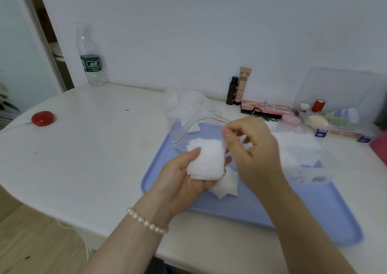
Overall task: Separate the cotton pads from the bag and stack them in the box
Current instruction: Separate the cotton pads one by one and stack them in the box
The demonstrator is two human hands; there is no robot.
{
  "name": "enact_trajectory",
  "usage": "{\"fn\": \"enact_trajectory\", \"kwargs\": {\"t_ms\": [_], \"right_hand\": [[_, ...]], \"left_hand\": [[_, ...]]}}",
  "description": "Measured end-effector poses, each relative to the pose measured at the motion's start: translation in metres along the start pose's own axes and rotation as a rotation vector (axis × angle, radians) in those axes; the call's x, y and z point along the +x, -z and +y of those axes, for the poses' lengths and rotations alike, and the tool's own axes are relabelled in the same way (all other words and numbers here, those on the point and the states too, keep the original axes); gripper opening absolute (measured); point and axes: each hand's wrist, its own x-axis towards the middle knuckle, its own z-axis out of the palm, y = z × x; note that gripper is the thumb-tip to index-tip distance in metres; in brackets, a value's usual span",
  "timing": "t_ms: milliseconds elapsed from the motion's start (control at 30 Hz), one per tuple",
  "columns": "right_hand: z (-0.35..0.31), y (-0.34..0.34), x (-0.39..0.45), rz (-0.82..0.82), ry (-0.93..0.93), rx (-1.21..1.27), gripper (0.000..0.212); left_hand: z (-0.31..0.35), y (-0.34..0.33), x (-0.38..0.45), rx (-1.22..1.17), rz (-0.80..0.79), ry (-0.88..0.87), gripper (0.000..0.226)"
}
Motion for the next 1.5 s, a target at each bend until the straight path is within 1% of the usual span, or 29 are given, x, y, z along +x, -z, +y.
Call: {"fn": "enact_trajectory", "kwargs": {"t_ms": [67, 133, 200, 233, 300, 333, 367, 400, 467, 567, 633, 733, 800, 833, 900, 933, 967, 1033, 1067, 1100, 1133, 1167, 1200, 1233, 1300, 1333, 1367, 1433, 1500], "right_hand": [[0.007, -0.01, -0.005, -0.159, 0.057, -0.108, 0.03], [0.012, -0.019, -0.012, -0.246, 0.069, -0.228, 0.037], [0.013, -0.023, -0.014, -0.241, 0.059, -0.287, 0.039], [0.01, -0.021, -0.011, -0.216, 0.04, -0.259, 0.038], [0.007, -0.01, -0.003, -0.122, -0.021, -0.15, 0.032], [0.006, -0.003, 0.0, -0.076, -0.037, -0.135, 0.027], [0.006, 0.003, 0.003, -0.06, -0.055, -0.152, 0.022], [0.006, 0.009, 0.004, -0.095, -0.077, -0.188, 0.018], [0.008, 0.015, 0.006, -0.3, -0.143, -0.293, 0.017], [0.011, 0.012, 0.003, -0.625, -0.122, -0.511, 0.027], [0.009, 0.008, 0.001, -0.72, -0.122, -0.595, 0.035], [0.002, -0.002, -0.003, -0.633, -0.114, -0.671, 0.046], [-0.001, -0.008, -0.007, -0.623, -0.094, -0.73, 0.052], [-0.002, -0.013, -0.009, -0.632, -0.1, -0.751, 0.051], [-0.004, -0.021, -0.014, -0.615, -0.079, -0.788, 0.036], [-0.002, -0.023, -0.014, -0.575, -0.046, -0.818, 0.027], [0.0, -0.023, -0.015, -0.514, -0.028, -0.803, 0.028], [0.009, -0.016, -0.017, -0.483, 0.003, -0.77, 0.046], [0.014, -0.015, -0.016, -0.453, 0.022, -0.737, 0.048], [0.014, -0.015, -0.011, -0.355, 0.058, -0.701, 0.045], [0.015, -0.012, -0.007, -0.221, 0.078, -0.638, 0.034], [0.016, -0.008, -0.006, -0.103, 0.034, -0.515, 0.023], [0.01, -0.005, -0.005, -0.006, -0.05, -0.331, 0.018], [0.003, -0.003, -0.004, 0.041, -0.18, -0.095, 0.02], [-0.008, -0.002, -0.002, -0.024, -0.47, 0.446, 0.019], [-0.013, -0.003, -0.001, -0.096, -0.59, 0.648, 0.018], [-0.016, -0.004, -0.001, -0.16, -0.669, 0.758, 0.016], [-0.018, -0.01, -0.004, -0.24, -0.716, 0.78, 0.014], [-0.019, -0.015, -0.008, -0.241, -0.707, 0.717, 0.013]], "left_hand": [[0.0, -0.001, -0.001, 0.017, 0.004, -0.015, 0.046], [0.0, 0.0, -0.001, 0.082, 0.006, -0.041, 0.047], [-0.002, -0.001, -0.002, 0.202, 0.02, -0.1, 0.045], [-0.002, -0.001, -0.002, 0.229, 0.019, -0.139, 0.042], [0.002, 0.0, -0.002, 0.179, 0.022, -0.218, 0.038], [0.005, 0.001, -0.001, 0.131, 0.037, -0.258, 0.041], [0.009, 0.003, -0.001, 0.093, 0.059, -0.295, 0.046], [0.014, 0.005, 0.0, 0.084, 0.075, -0.322, 0.049], [0.021, 0.006, 0.001, 0.147, 0.104, -0.341, 0.045], [0.024, 0.004, 0.003, 0.293, 0.121, -0.324, 0.038], [0.025, 0.004, 0.003, 0.301, 0.123, -0.323, 0.037], [0.023, 0.008, 0.003, 0.237, 0.122, -0.339, 0.035], [0.022, 0.009, 0.002, 0.195, 0.124, -0.348, 0.032], [0.022, 0.01, 0.002, 0.184, 0.124, -0.348, 0.033], [0.021, 0.01, 0.001, 0.179, 0.126, -0.343, 0.038], [0.02, 0.009, 0.001, 0.175, 0.122, -0.338, 0.04], [0.02, 0.009, 0.001, 0.163, 0.116, -0.335, 0.042], [0.018, 0.011, 0.001, 0.136, 0.113, -0.329, 0.046], [0.019, 0.012, 0.001, 0.123, 0.116, -0.328, 0.048], [0.019, 0.012, 0.002, 0.111, 0.12, -0.326, 0.05], [0.019, 0.013, 0.003, 0.102, 0.124, -0.323, 0.052], [0.018, 0.012, 0.003, 0.098, 0.123, -0.318, 0.051], [0.017, 0.012, 0.004, 0.107, 0.125, -0.318, 0.046], [0.015, 0.01, 0.004, 0.125, 0.123, -0.323, 0.038], [0.012, 0.008, 0.006, 0.178, 0.13, -0.337, 0.032], [0.01, 0.007, 0.007, 0.208, 0.128, -0.342, 0.034], [0.008, 0.007, 0.009, 0.245, 0.121, -0.344, 0.038], [0.006, 0.006, 0.009, 0.308, 0.08, -0.318, 0.039], [0.004, 0.004, 0.009, 0.343, 0.043, -0.288, 0.036]]}}
